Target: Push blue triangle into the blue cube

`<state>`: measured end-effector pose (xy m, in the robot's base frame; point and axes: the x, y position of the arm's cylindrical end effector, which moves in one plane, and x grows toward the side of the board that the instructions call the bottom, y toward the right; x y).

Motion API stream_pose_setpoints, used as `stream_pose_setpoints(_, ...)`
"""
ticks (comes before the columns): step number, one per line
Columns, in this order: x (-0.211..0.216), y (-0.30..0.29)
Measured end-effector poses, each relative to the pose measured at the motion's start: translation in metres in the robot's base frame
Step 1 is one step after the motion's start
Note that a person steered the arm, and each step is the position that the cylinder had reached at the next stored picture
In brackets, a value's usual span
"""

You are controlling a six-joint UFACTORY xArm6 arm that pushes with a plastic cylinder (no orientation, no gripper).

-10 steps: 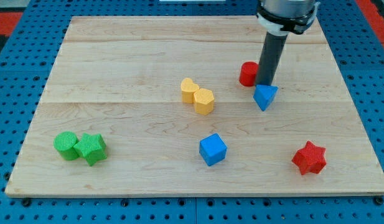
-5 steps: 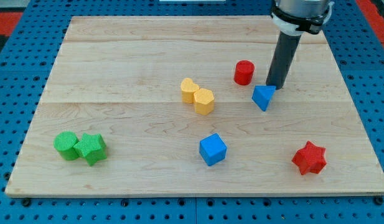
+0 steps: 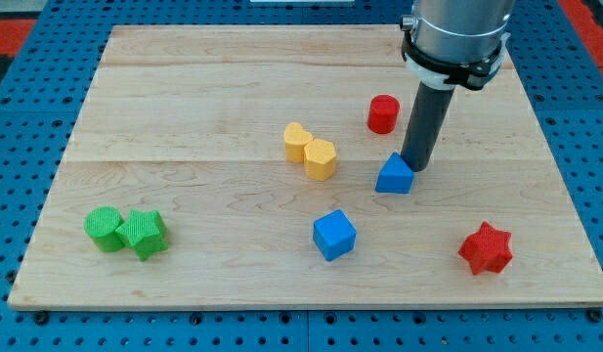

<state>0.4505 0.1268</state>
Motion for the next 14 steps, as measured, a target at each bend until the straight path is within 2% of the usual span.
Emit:
stream_pose_setpoints(1,0.0,-0.002)
stream_pose_setpoints(2,0.005,-0.034)
stream_pose_setpoints(4,0.043,-0.095)
stream_pose_setpoints(6,0.048,-0.098)
stream_pose_setpoints(8,0.017,-0.077)
stream_pose_setpoints(9,0.016,-0.075)
stream_pose_setpoints(14,0.052,-0.079)
